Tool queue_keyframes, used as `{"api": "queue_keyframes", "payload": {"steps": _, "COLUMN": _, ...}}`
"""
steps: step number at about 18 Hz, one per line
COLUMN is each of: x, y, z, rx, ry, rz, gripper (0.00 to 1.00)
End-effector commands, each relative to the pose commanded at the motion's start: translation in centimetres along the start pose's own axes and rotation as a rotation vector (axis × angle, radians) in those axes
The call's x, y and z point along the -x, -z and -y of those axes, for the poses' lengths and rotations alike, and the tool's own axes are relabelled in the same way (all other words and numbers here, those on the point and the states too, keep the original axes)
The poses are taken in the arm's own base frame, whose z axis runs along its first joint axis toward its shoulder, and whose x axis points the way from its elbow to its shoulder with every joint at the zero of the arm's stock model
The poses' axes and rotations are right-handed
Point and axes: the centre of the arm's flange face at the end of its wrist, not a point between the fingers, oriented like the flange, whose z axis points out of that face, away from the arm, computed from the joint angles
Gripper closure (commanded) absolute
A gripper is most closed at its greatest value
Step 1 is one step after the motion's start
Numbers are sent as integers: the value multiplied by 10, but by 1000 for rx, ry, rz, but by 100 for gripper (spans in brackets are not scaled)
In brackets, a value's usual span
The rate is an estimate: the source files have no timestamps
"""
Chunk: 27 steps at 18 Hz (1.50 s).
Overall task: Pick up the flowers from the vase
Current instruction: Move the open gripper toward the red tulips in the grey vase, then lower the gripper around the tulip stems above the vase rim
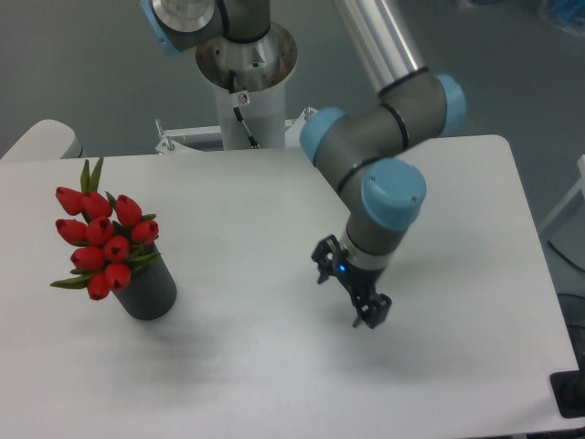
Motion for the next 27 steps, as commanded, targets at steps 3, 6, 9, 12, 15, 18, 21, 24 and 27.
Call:
{"api": "queue_keyframes", "payload": {"steps": 3, "x": -22, "y": -2, "z": 6, "rx": -91, "ry": 9, "rz": -27, "gripper": 0}}
{"api": "queue_keyframes", "payload": {"steps": 6, "x": -51, "y": 7, "z": 14, "rx": -151, "ry": 7, "rz": -34, "gripper": 0}}
{"api": "queue_keyframes", "payload": {"steps": 9, "x": -75, "y": 15, "z": 20, "rx": -206, "ry": 5, "rz": -37, "gripper": 0}}
{"api": "queue_keyframes", "payload": {"steps": 12, "x": -82, "y": 23, "z": 48, "rx": -396, "ry": -9, "rz": -43, "gripper": 0}}
{"api": "queue_keyframes", "payload": {"steps": 15, "x": -107, "y": 28, "z": 56, "rx": -432, "ry": -23, "rz": -51, "gripper": 0}}
{"api": "queue_keyframes", "payload": {"steps": 18, "x": -127, "y": 24, "z": 70, "rx": -508, "ry": -35, "rz": -84, "gripper": 0}}
{"api": "queue_keyframes", "payload": {"steps": 21, "x": -143, "y": 12, "z": 82, "rx": -587, "ry": -33, "rz": -136, "gripper": 0}}
{"api": "queue_keyframes", "payload": {"steps": 24, "x": -152, "y": 4, "z": 85, "rx": -617, "ry": -26, "rz": -165, "gripper": 0}}
{"api": "queue_keyframes", "payload": {"steps": 27, "x": -155, "y": -2, "z": 93, "rx": -664, "ry": -34, "rz": -184, "gripper": 0}}
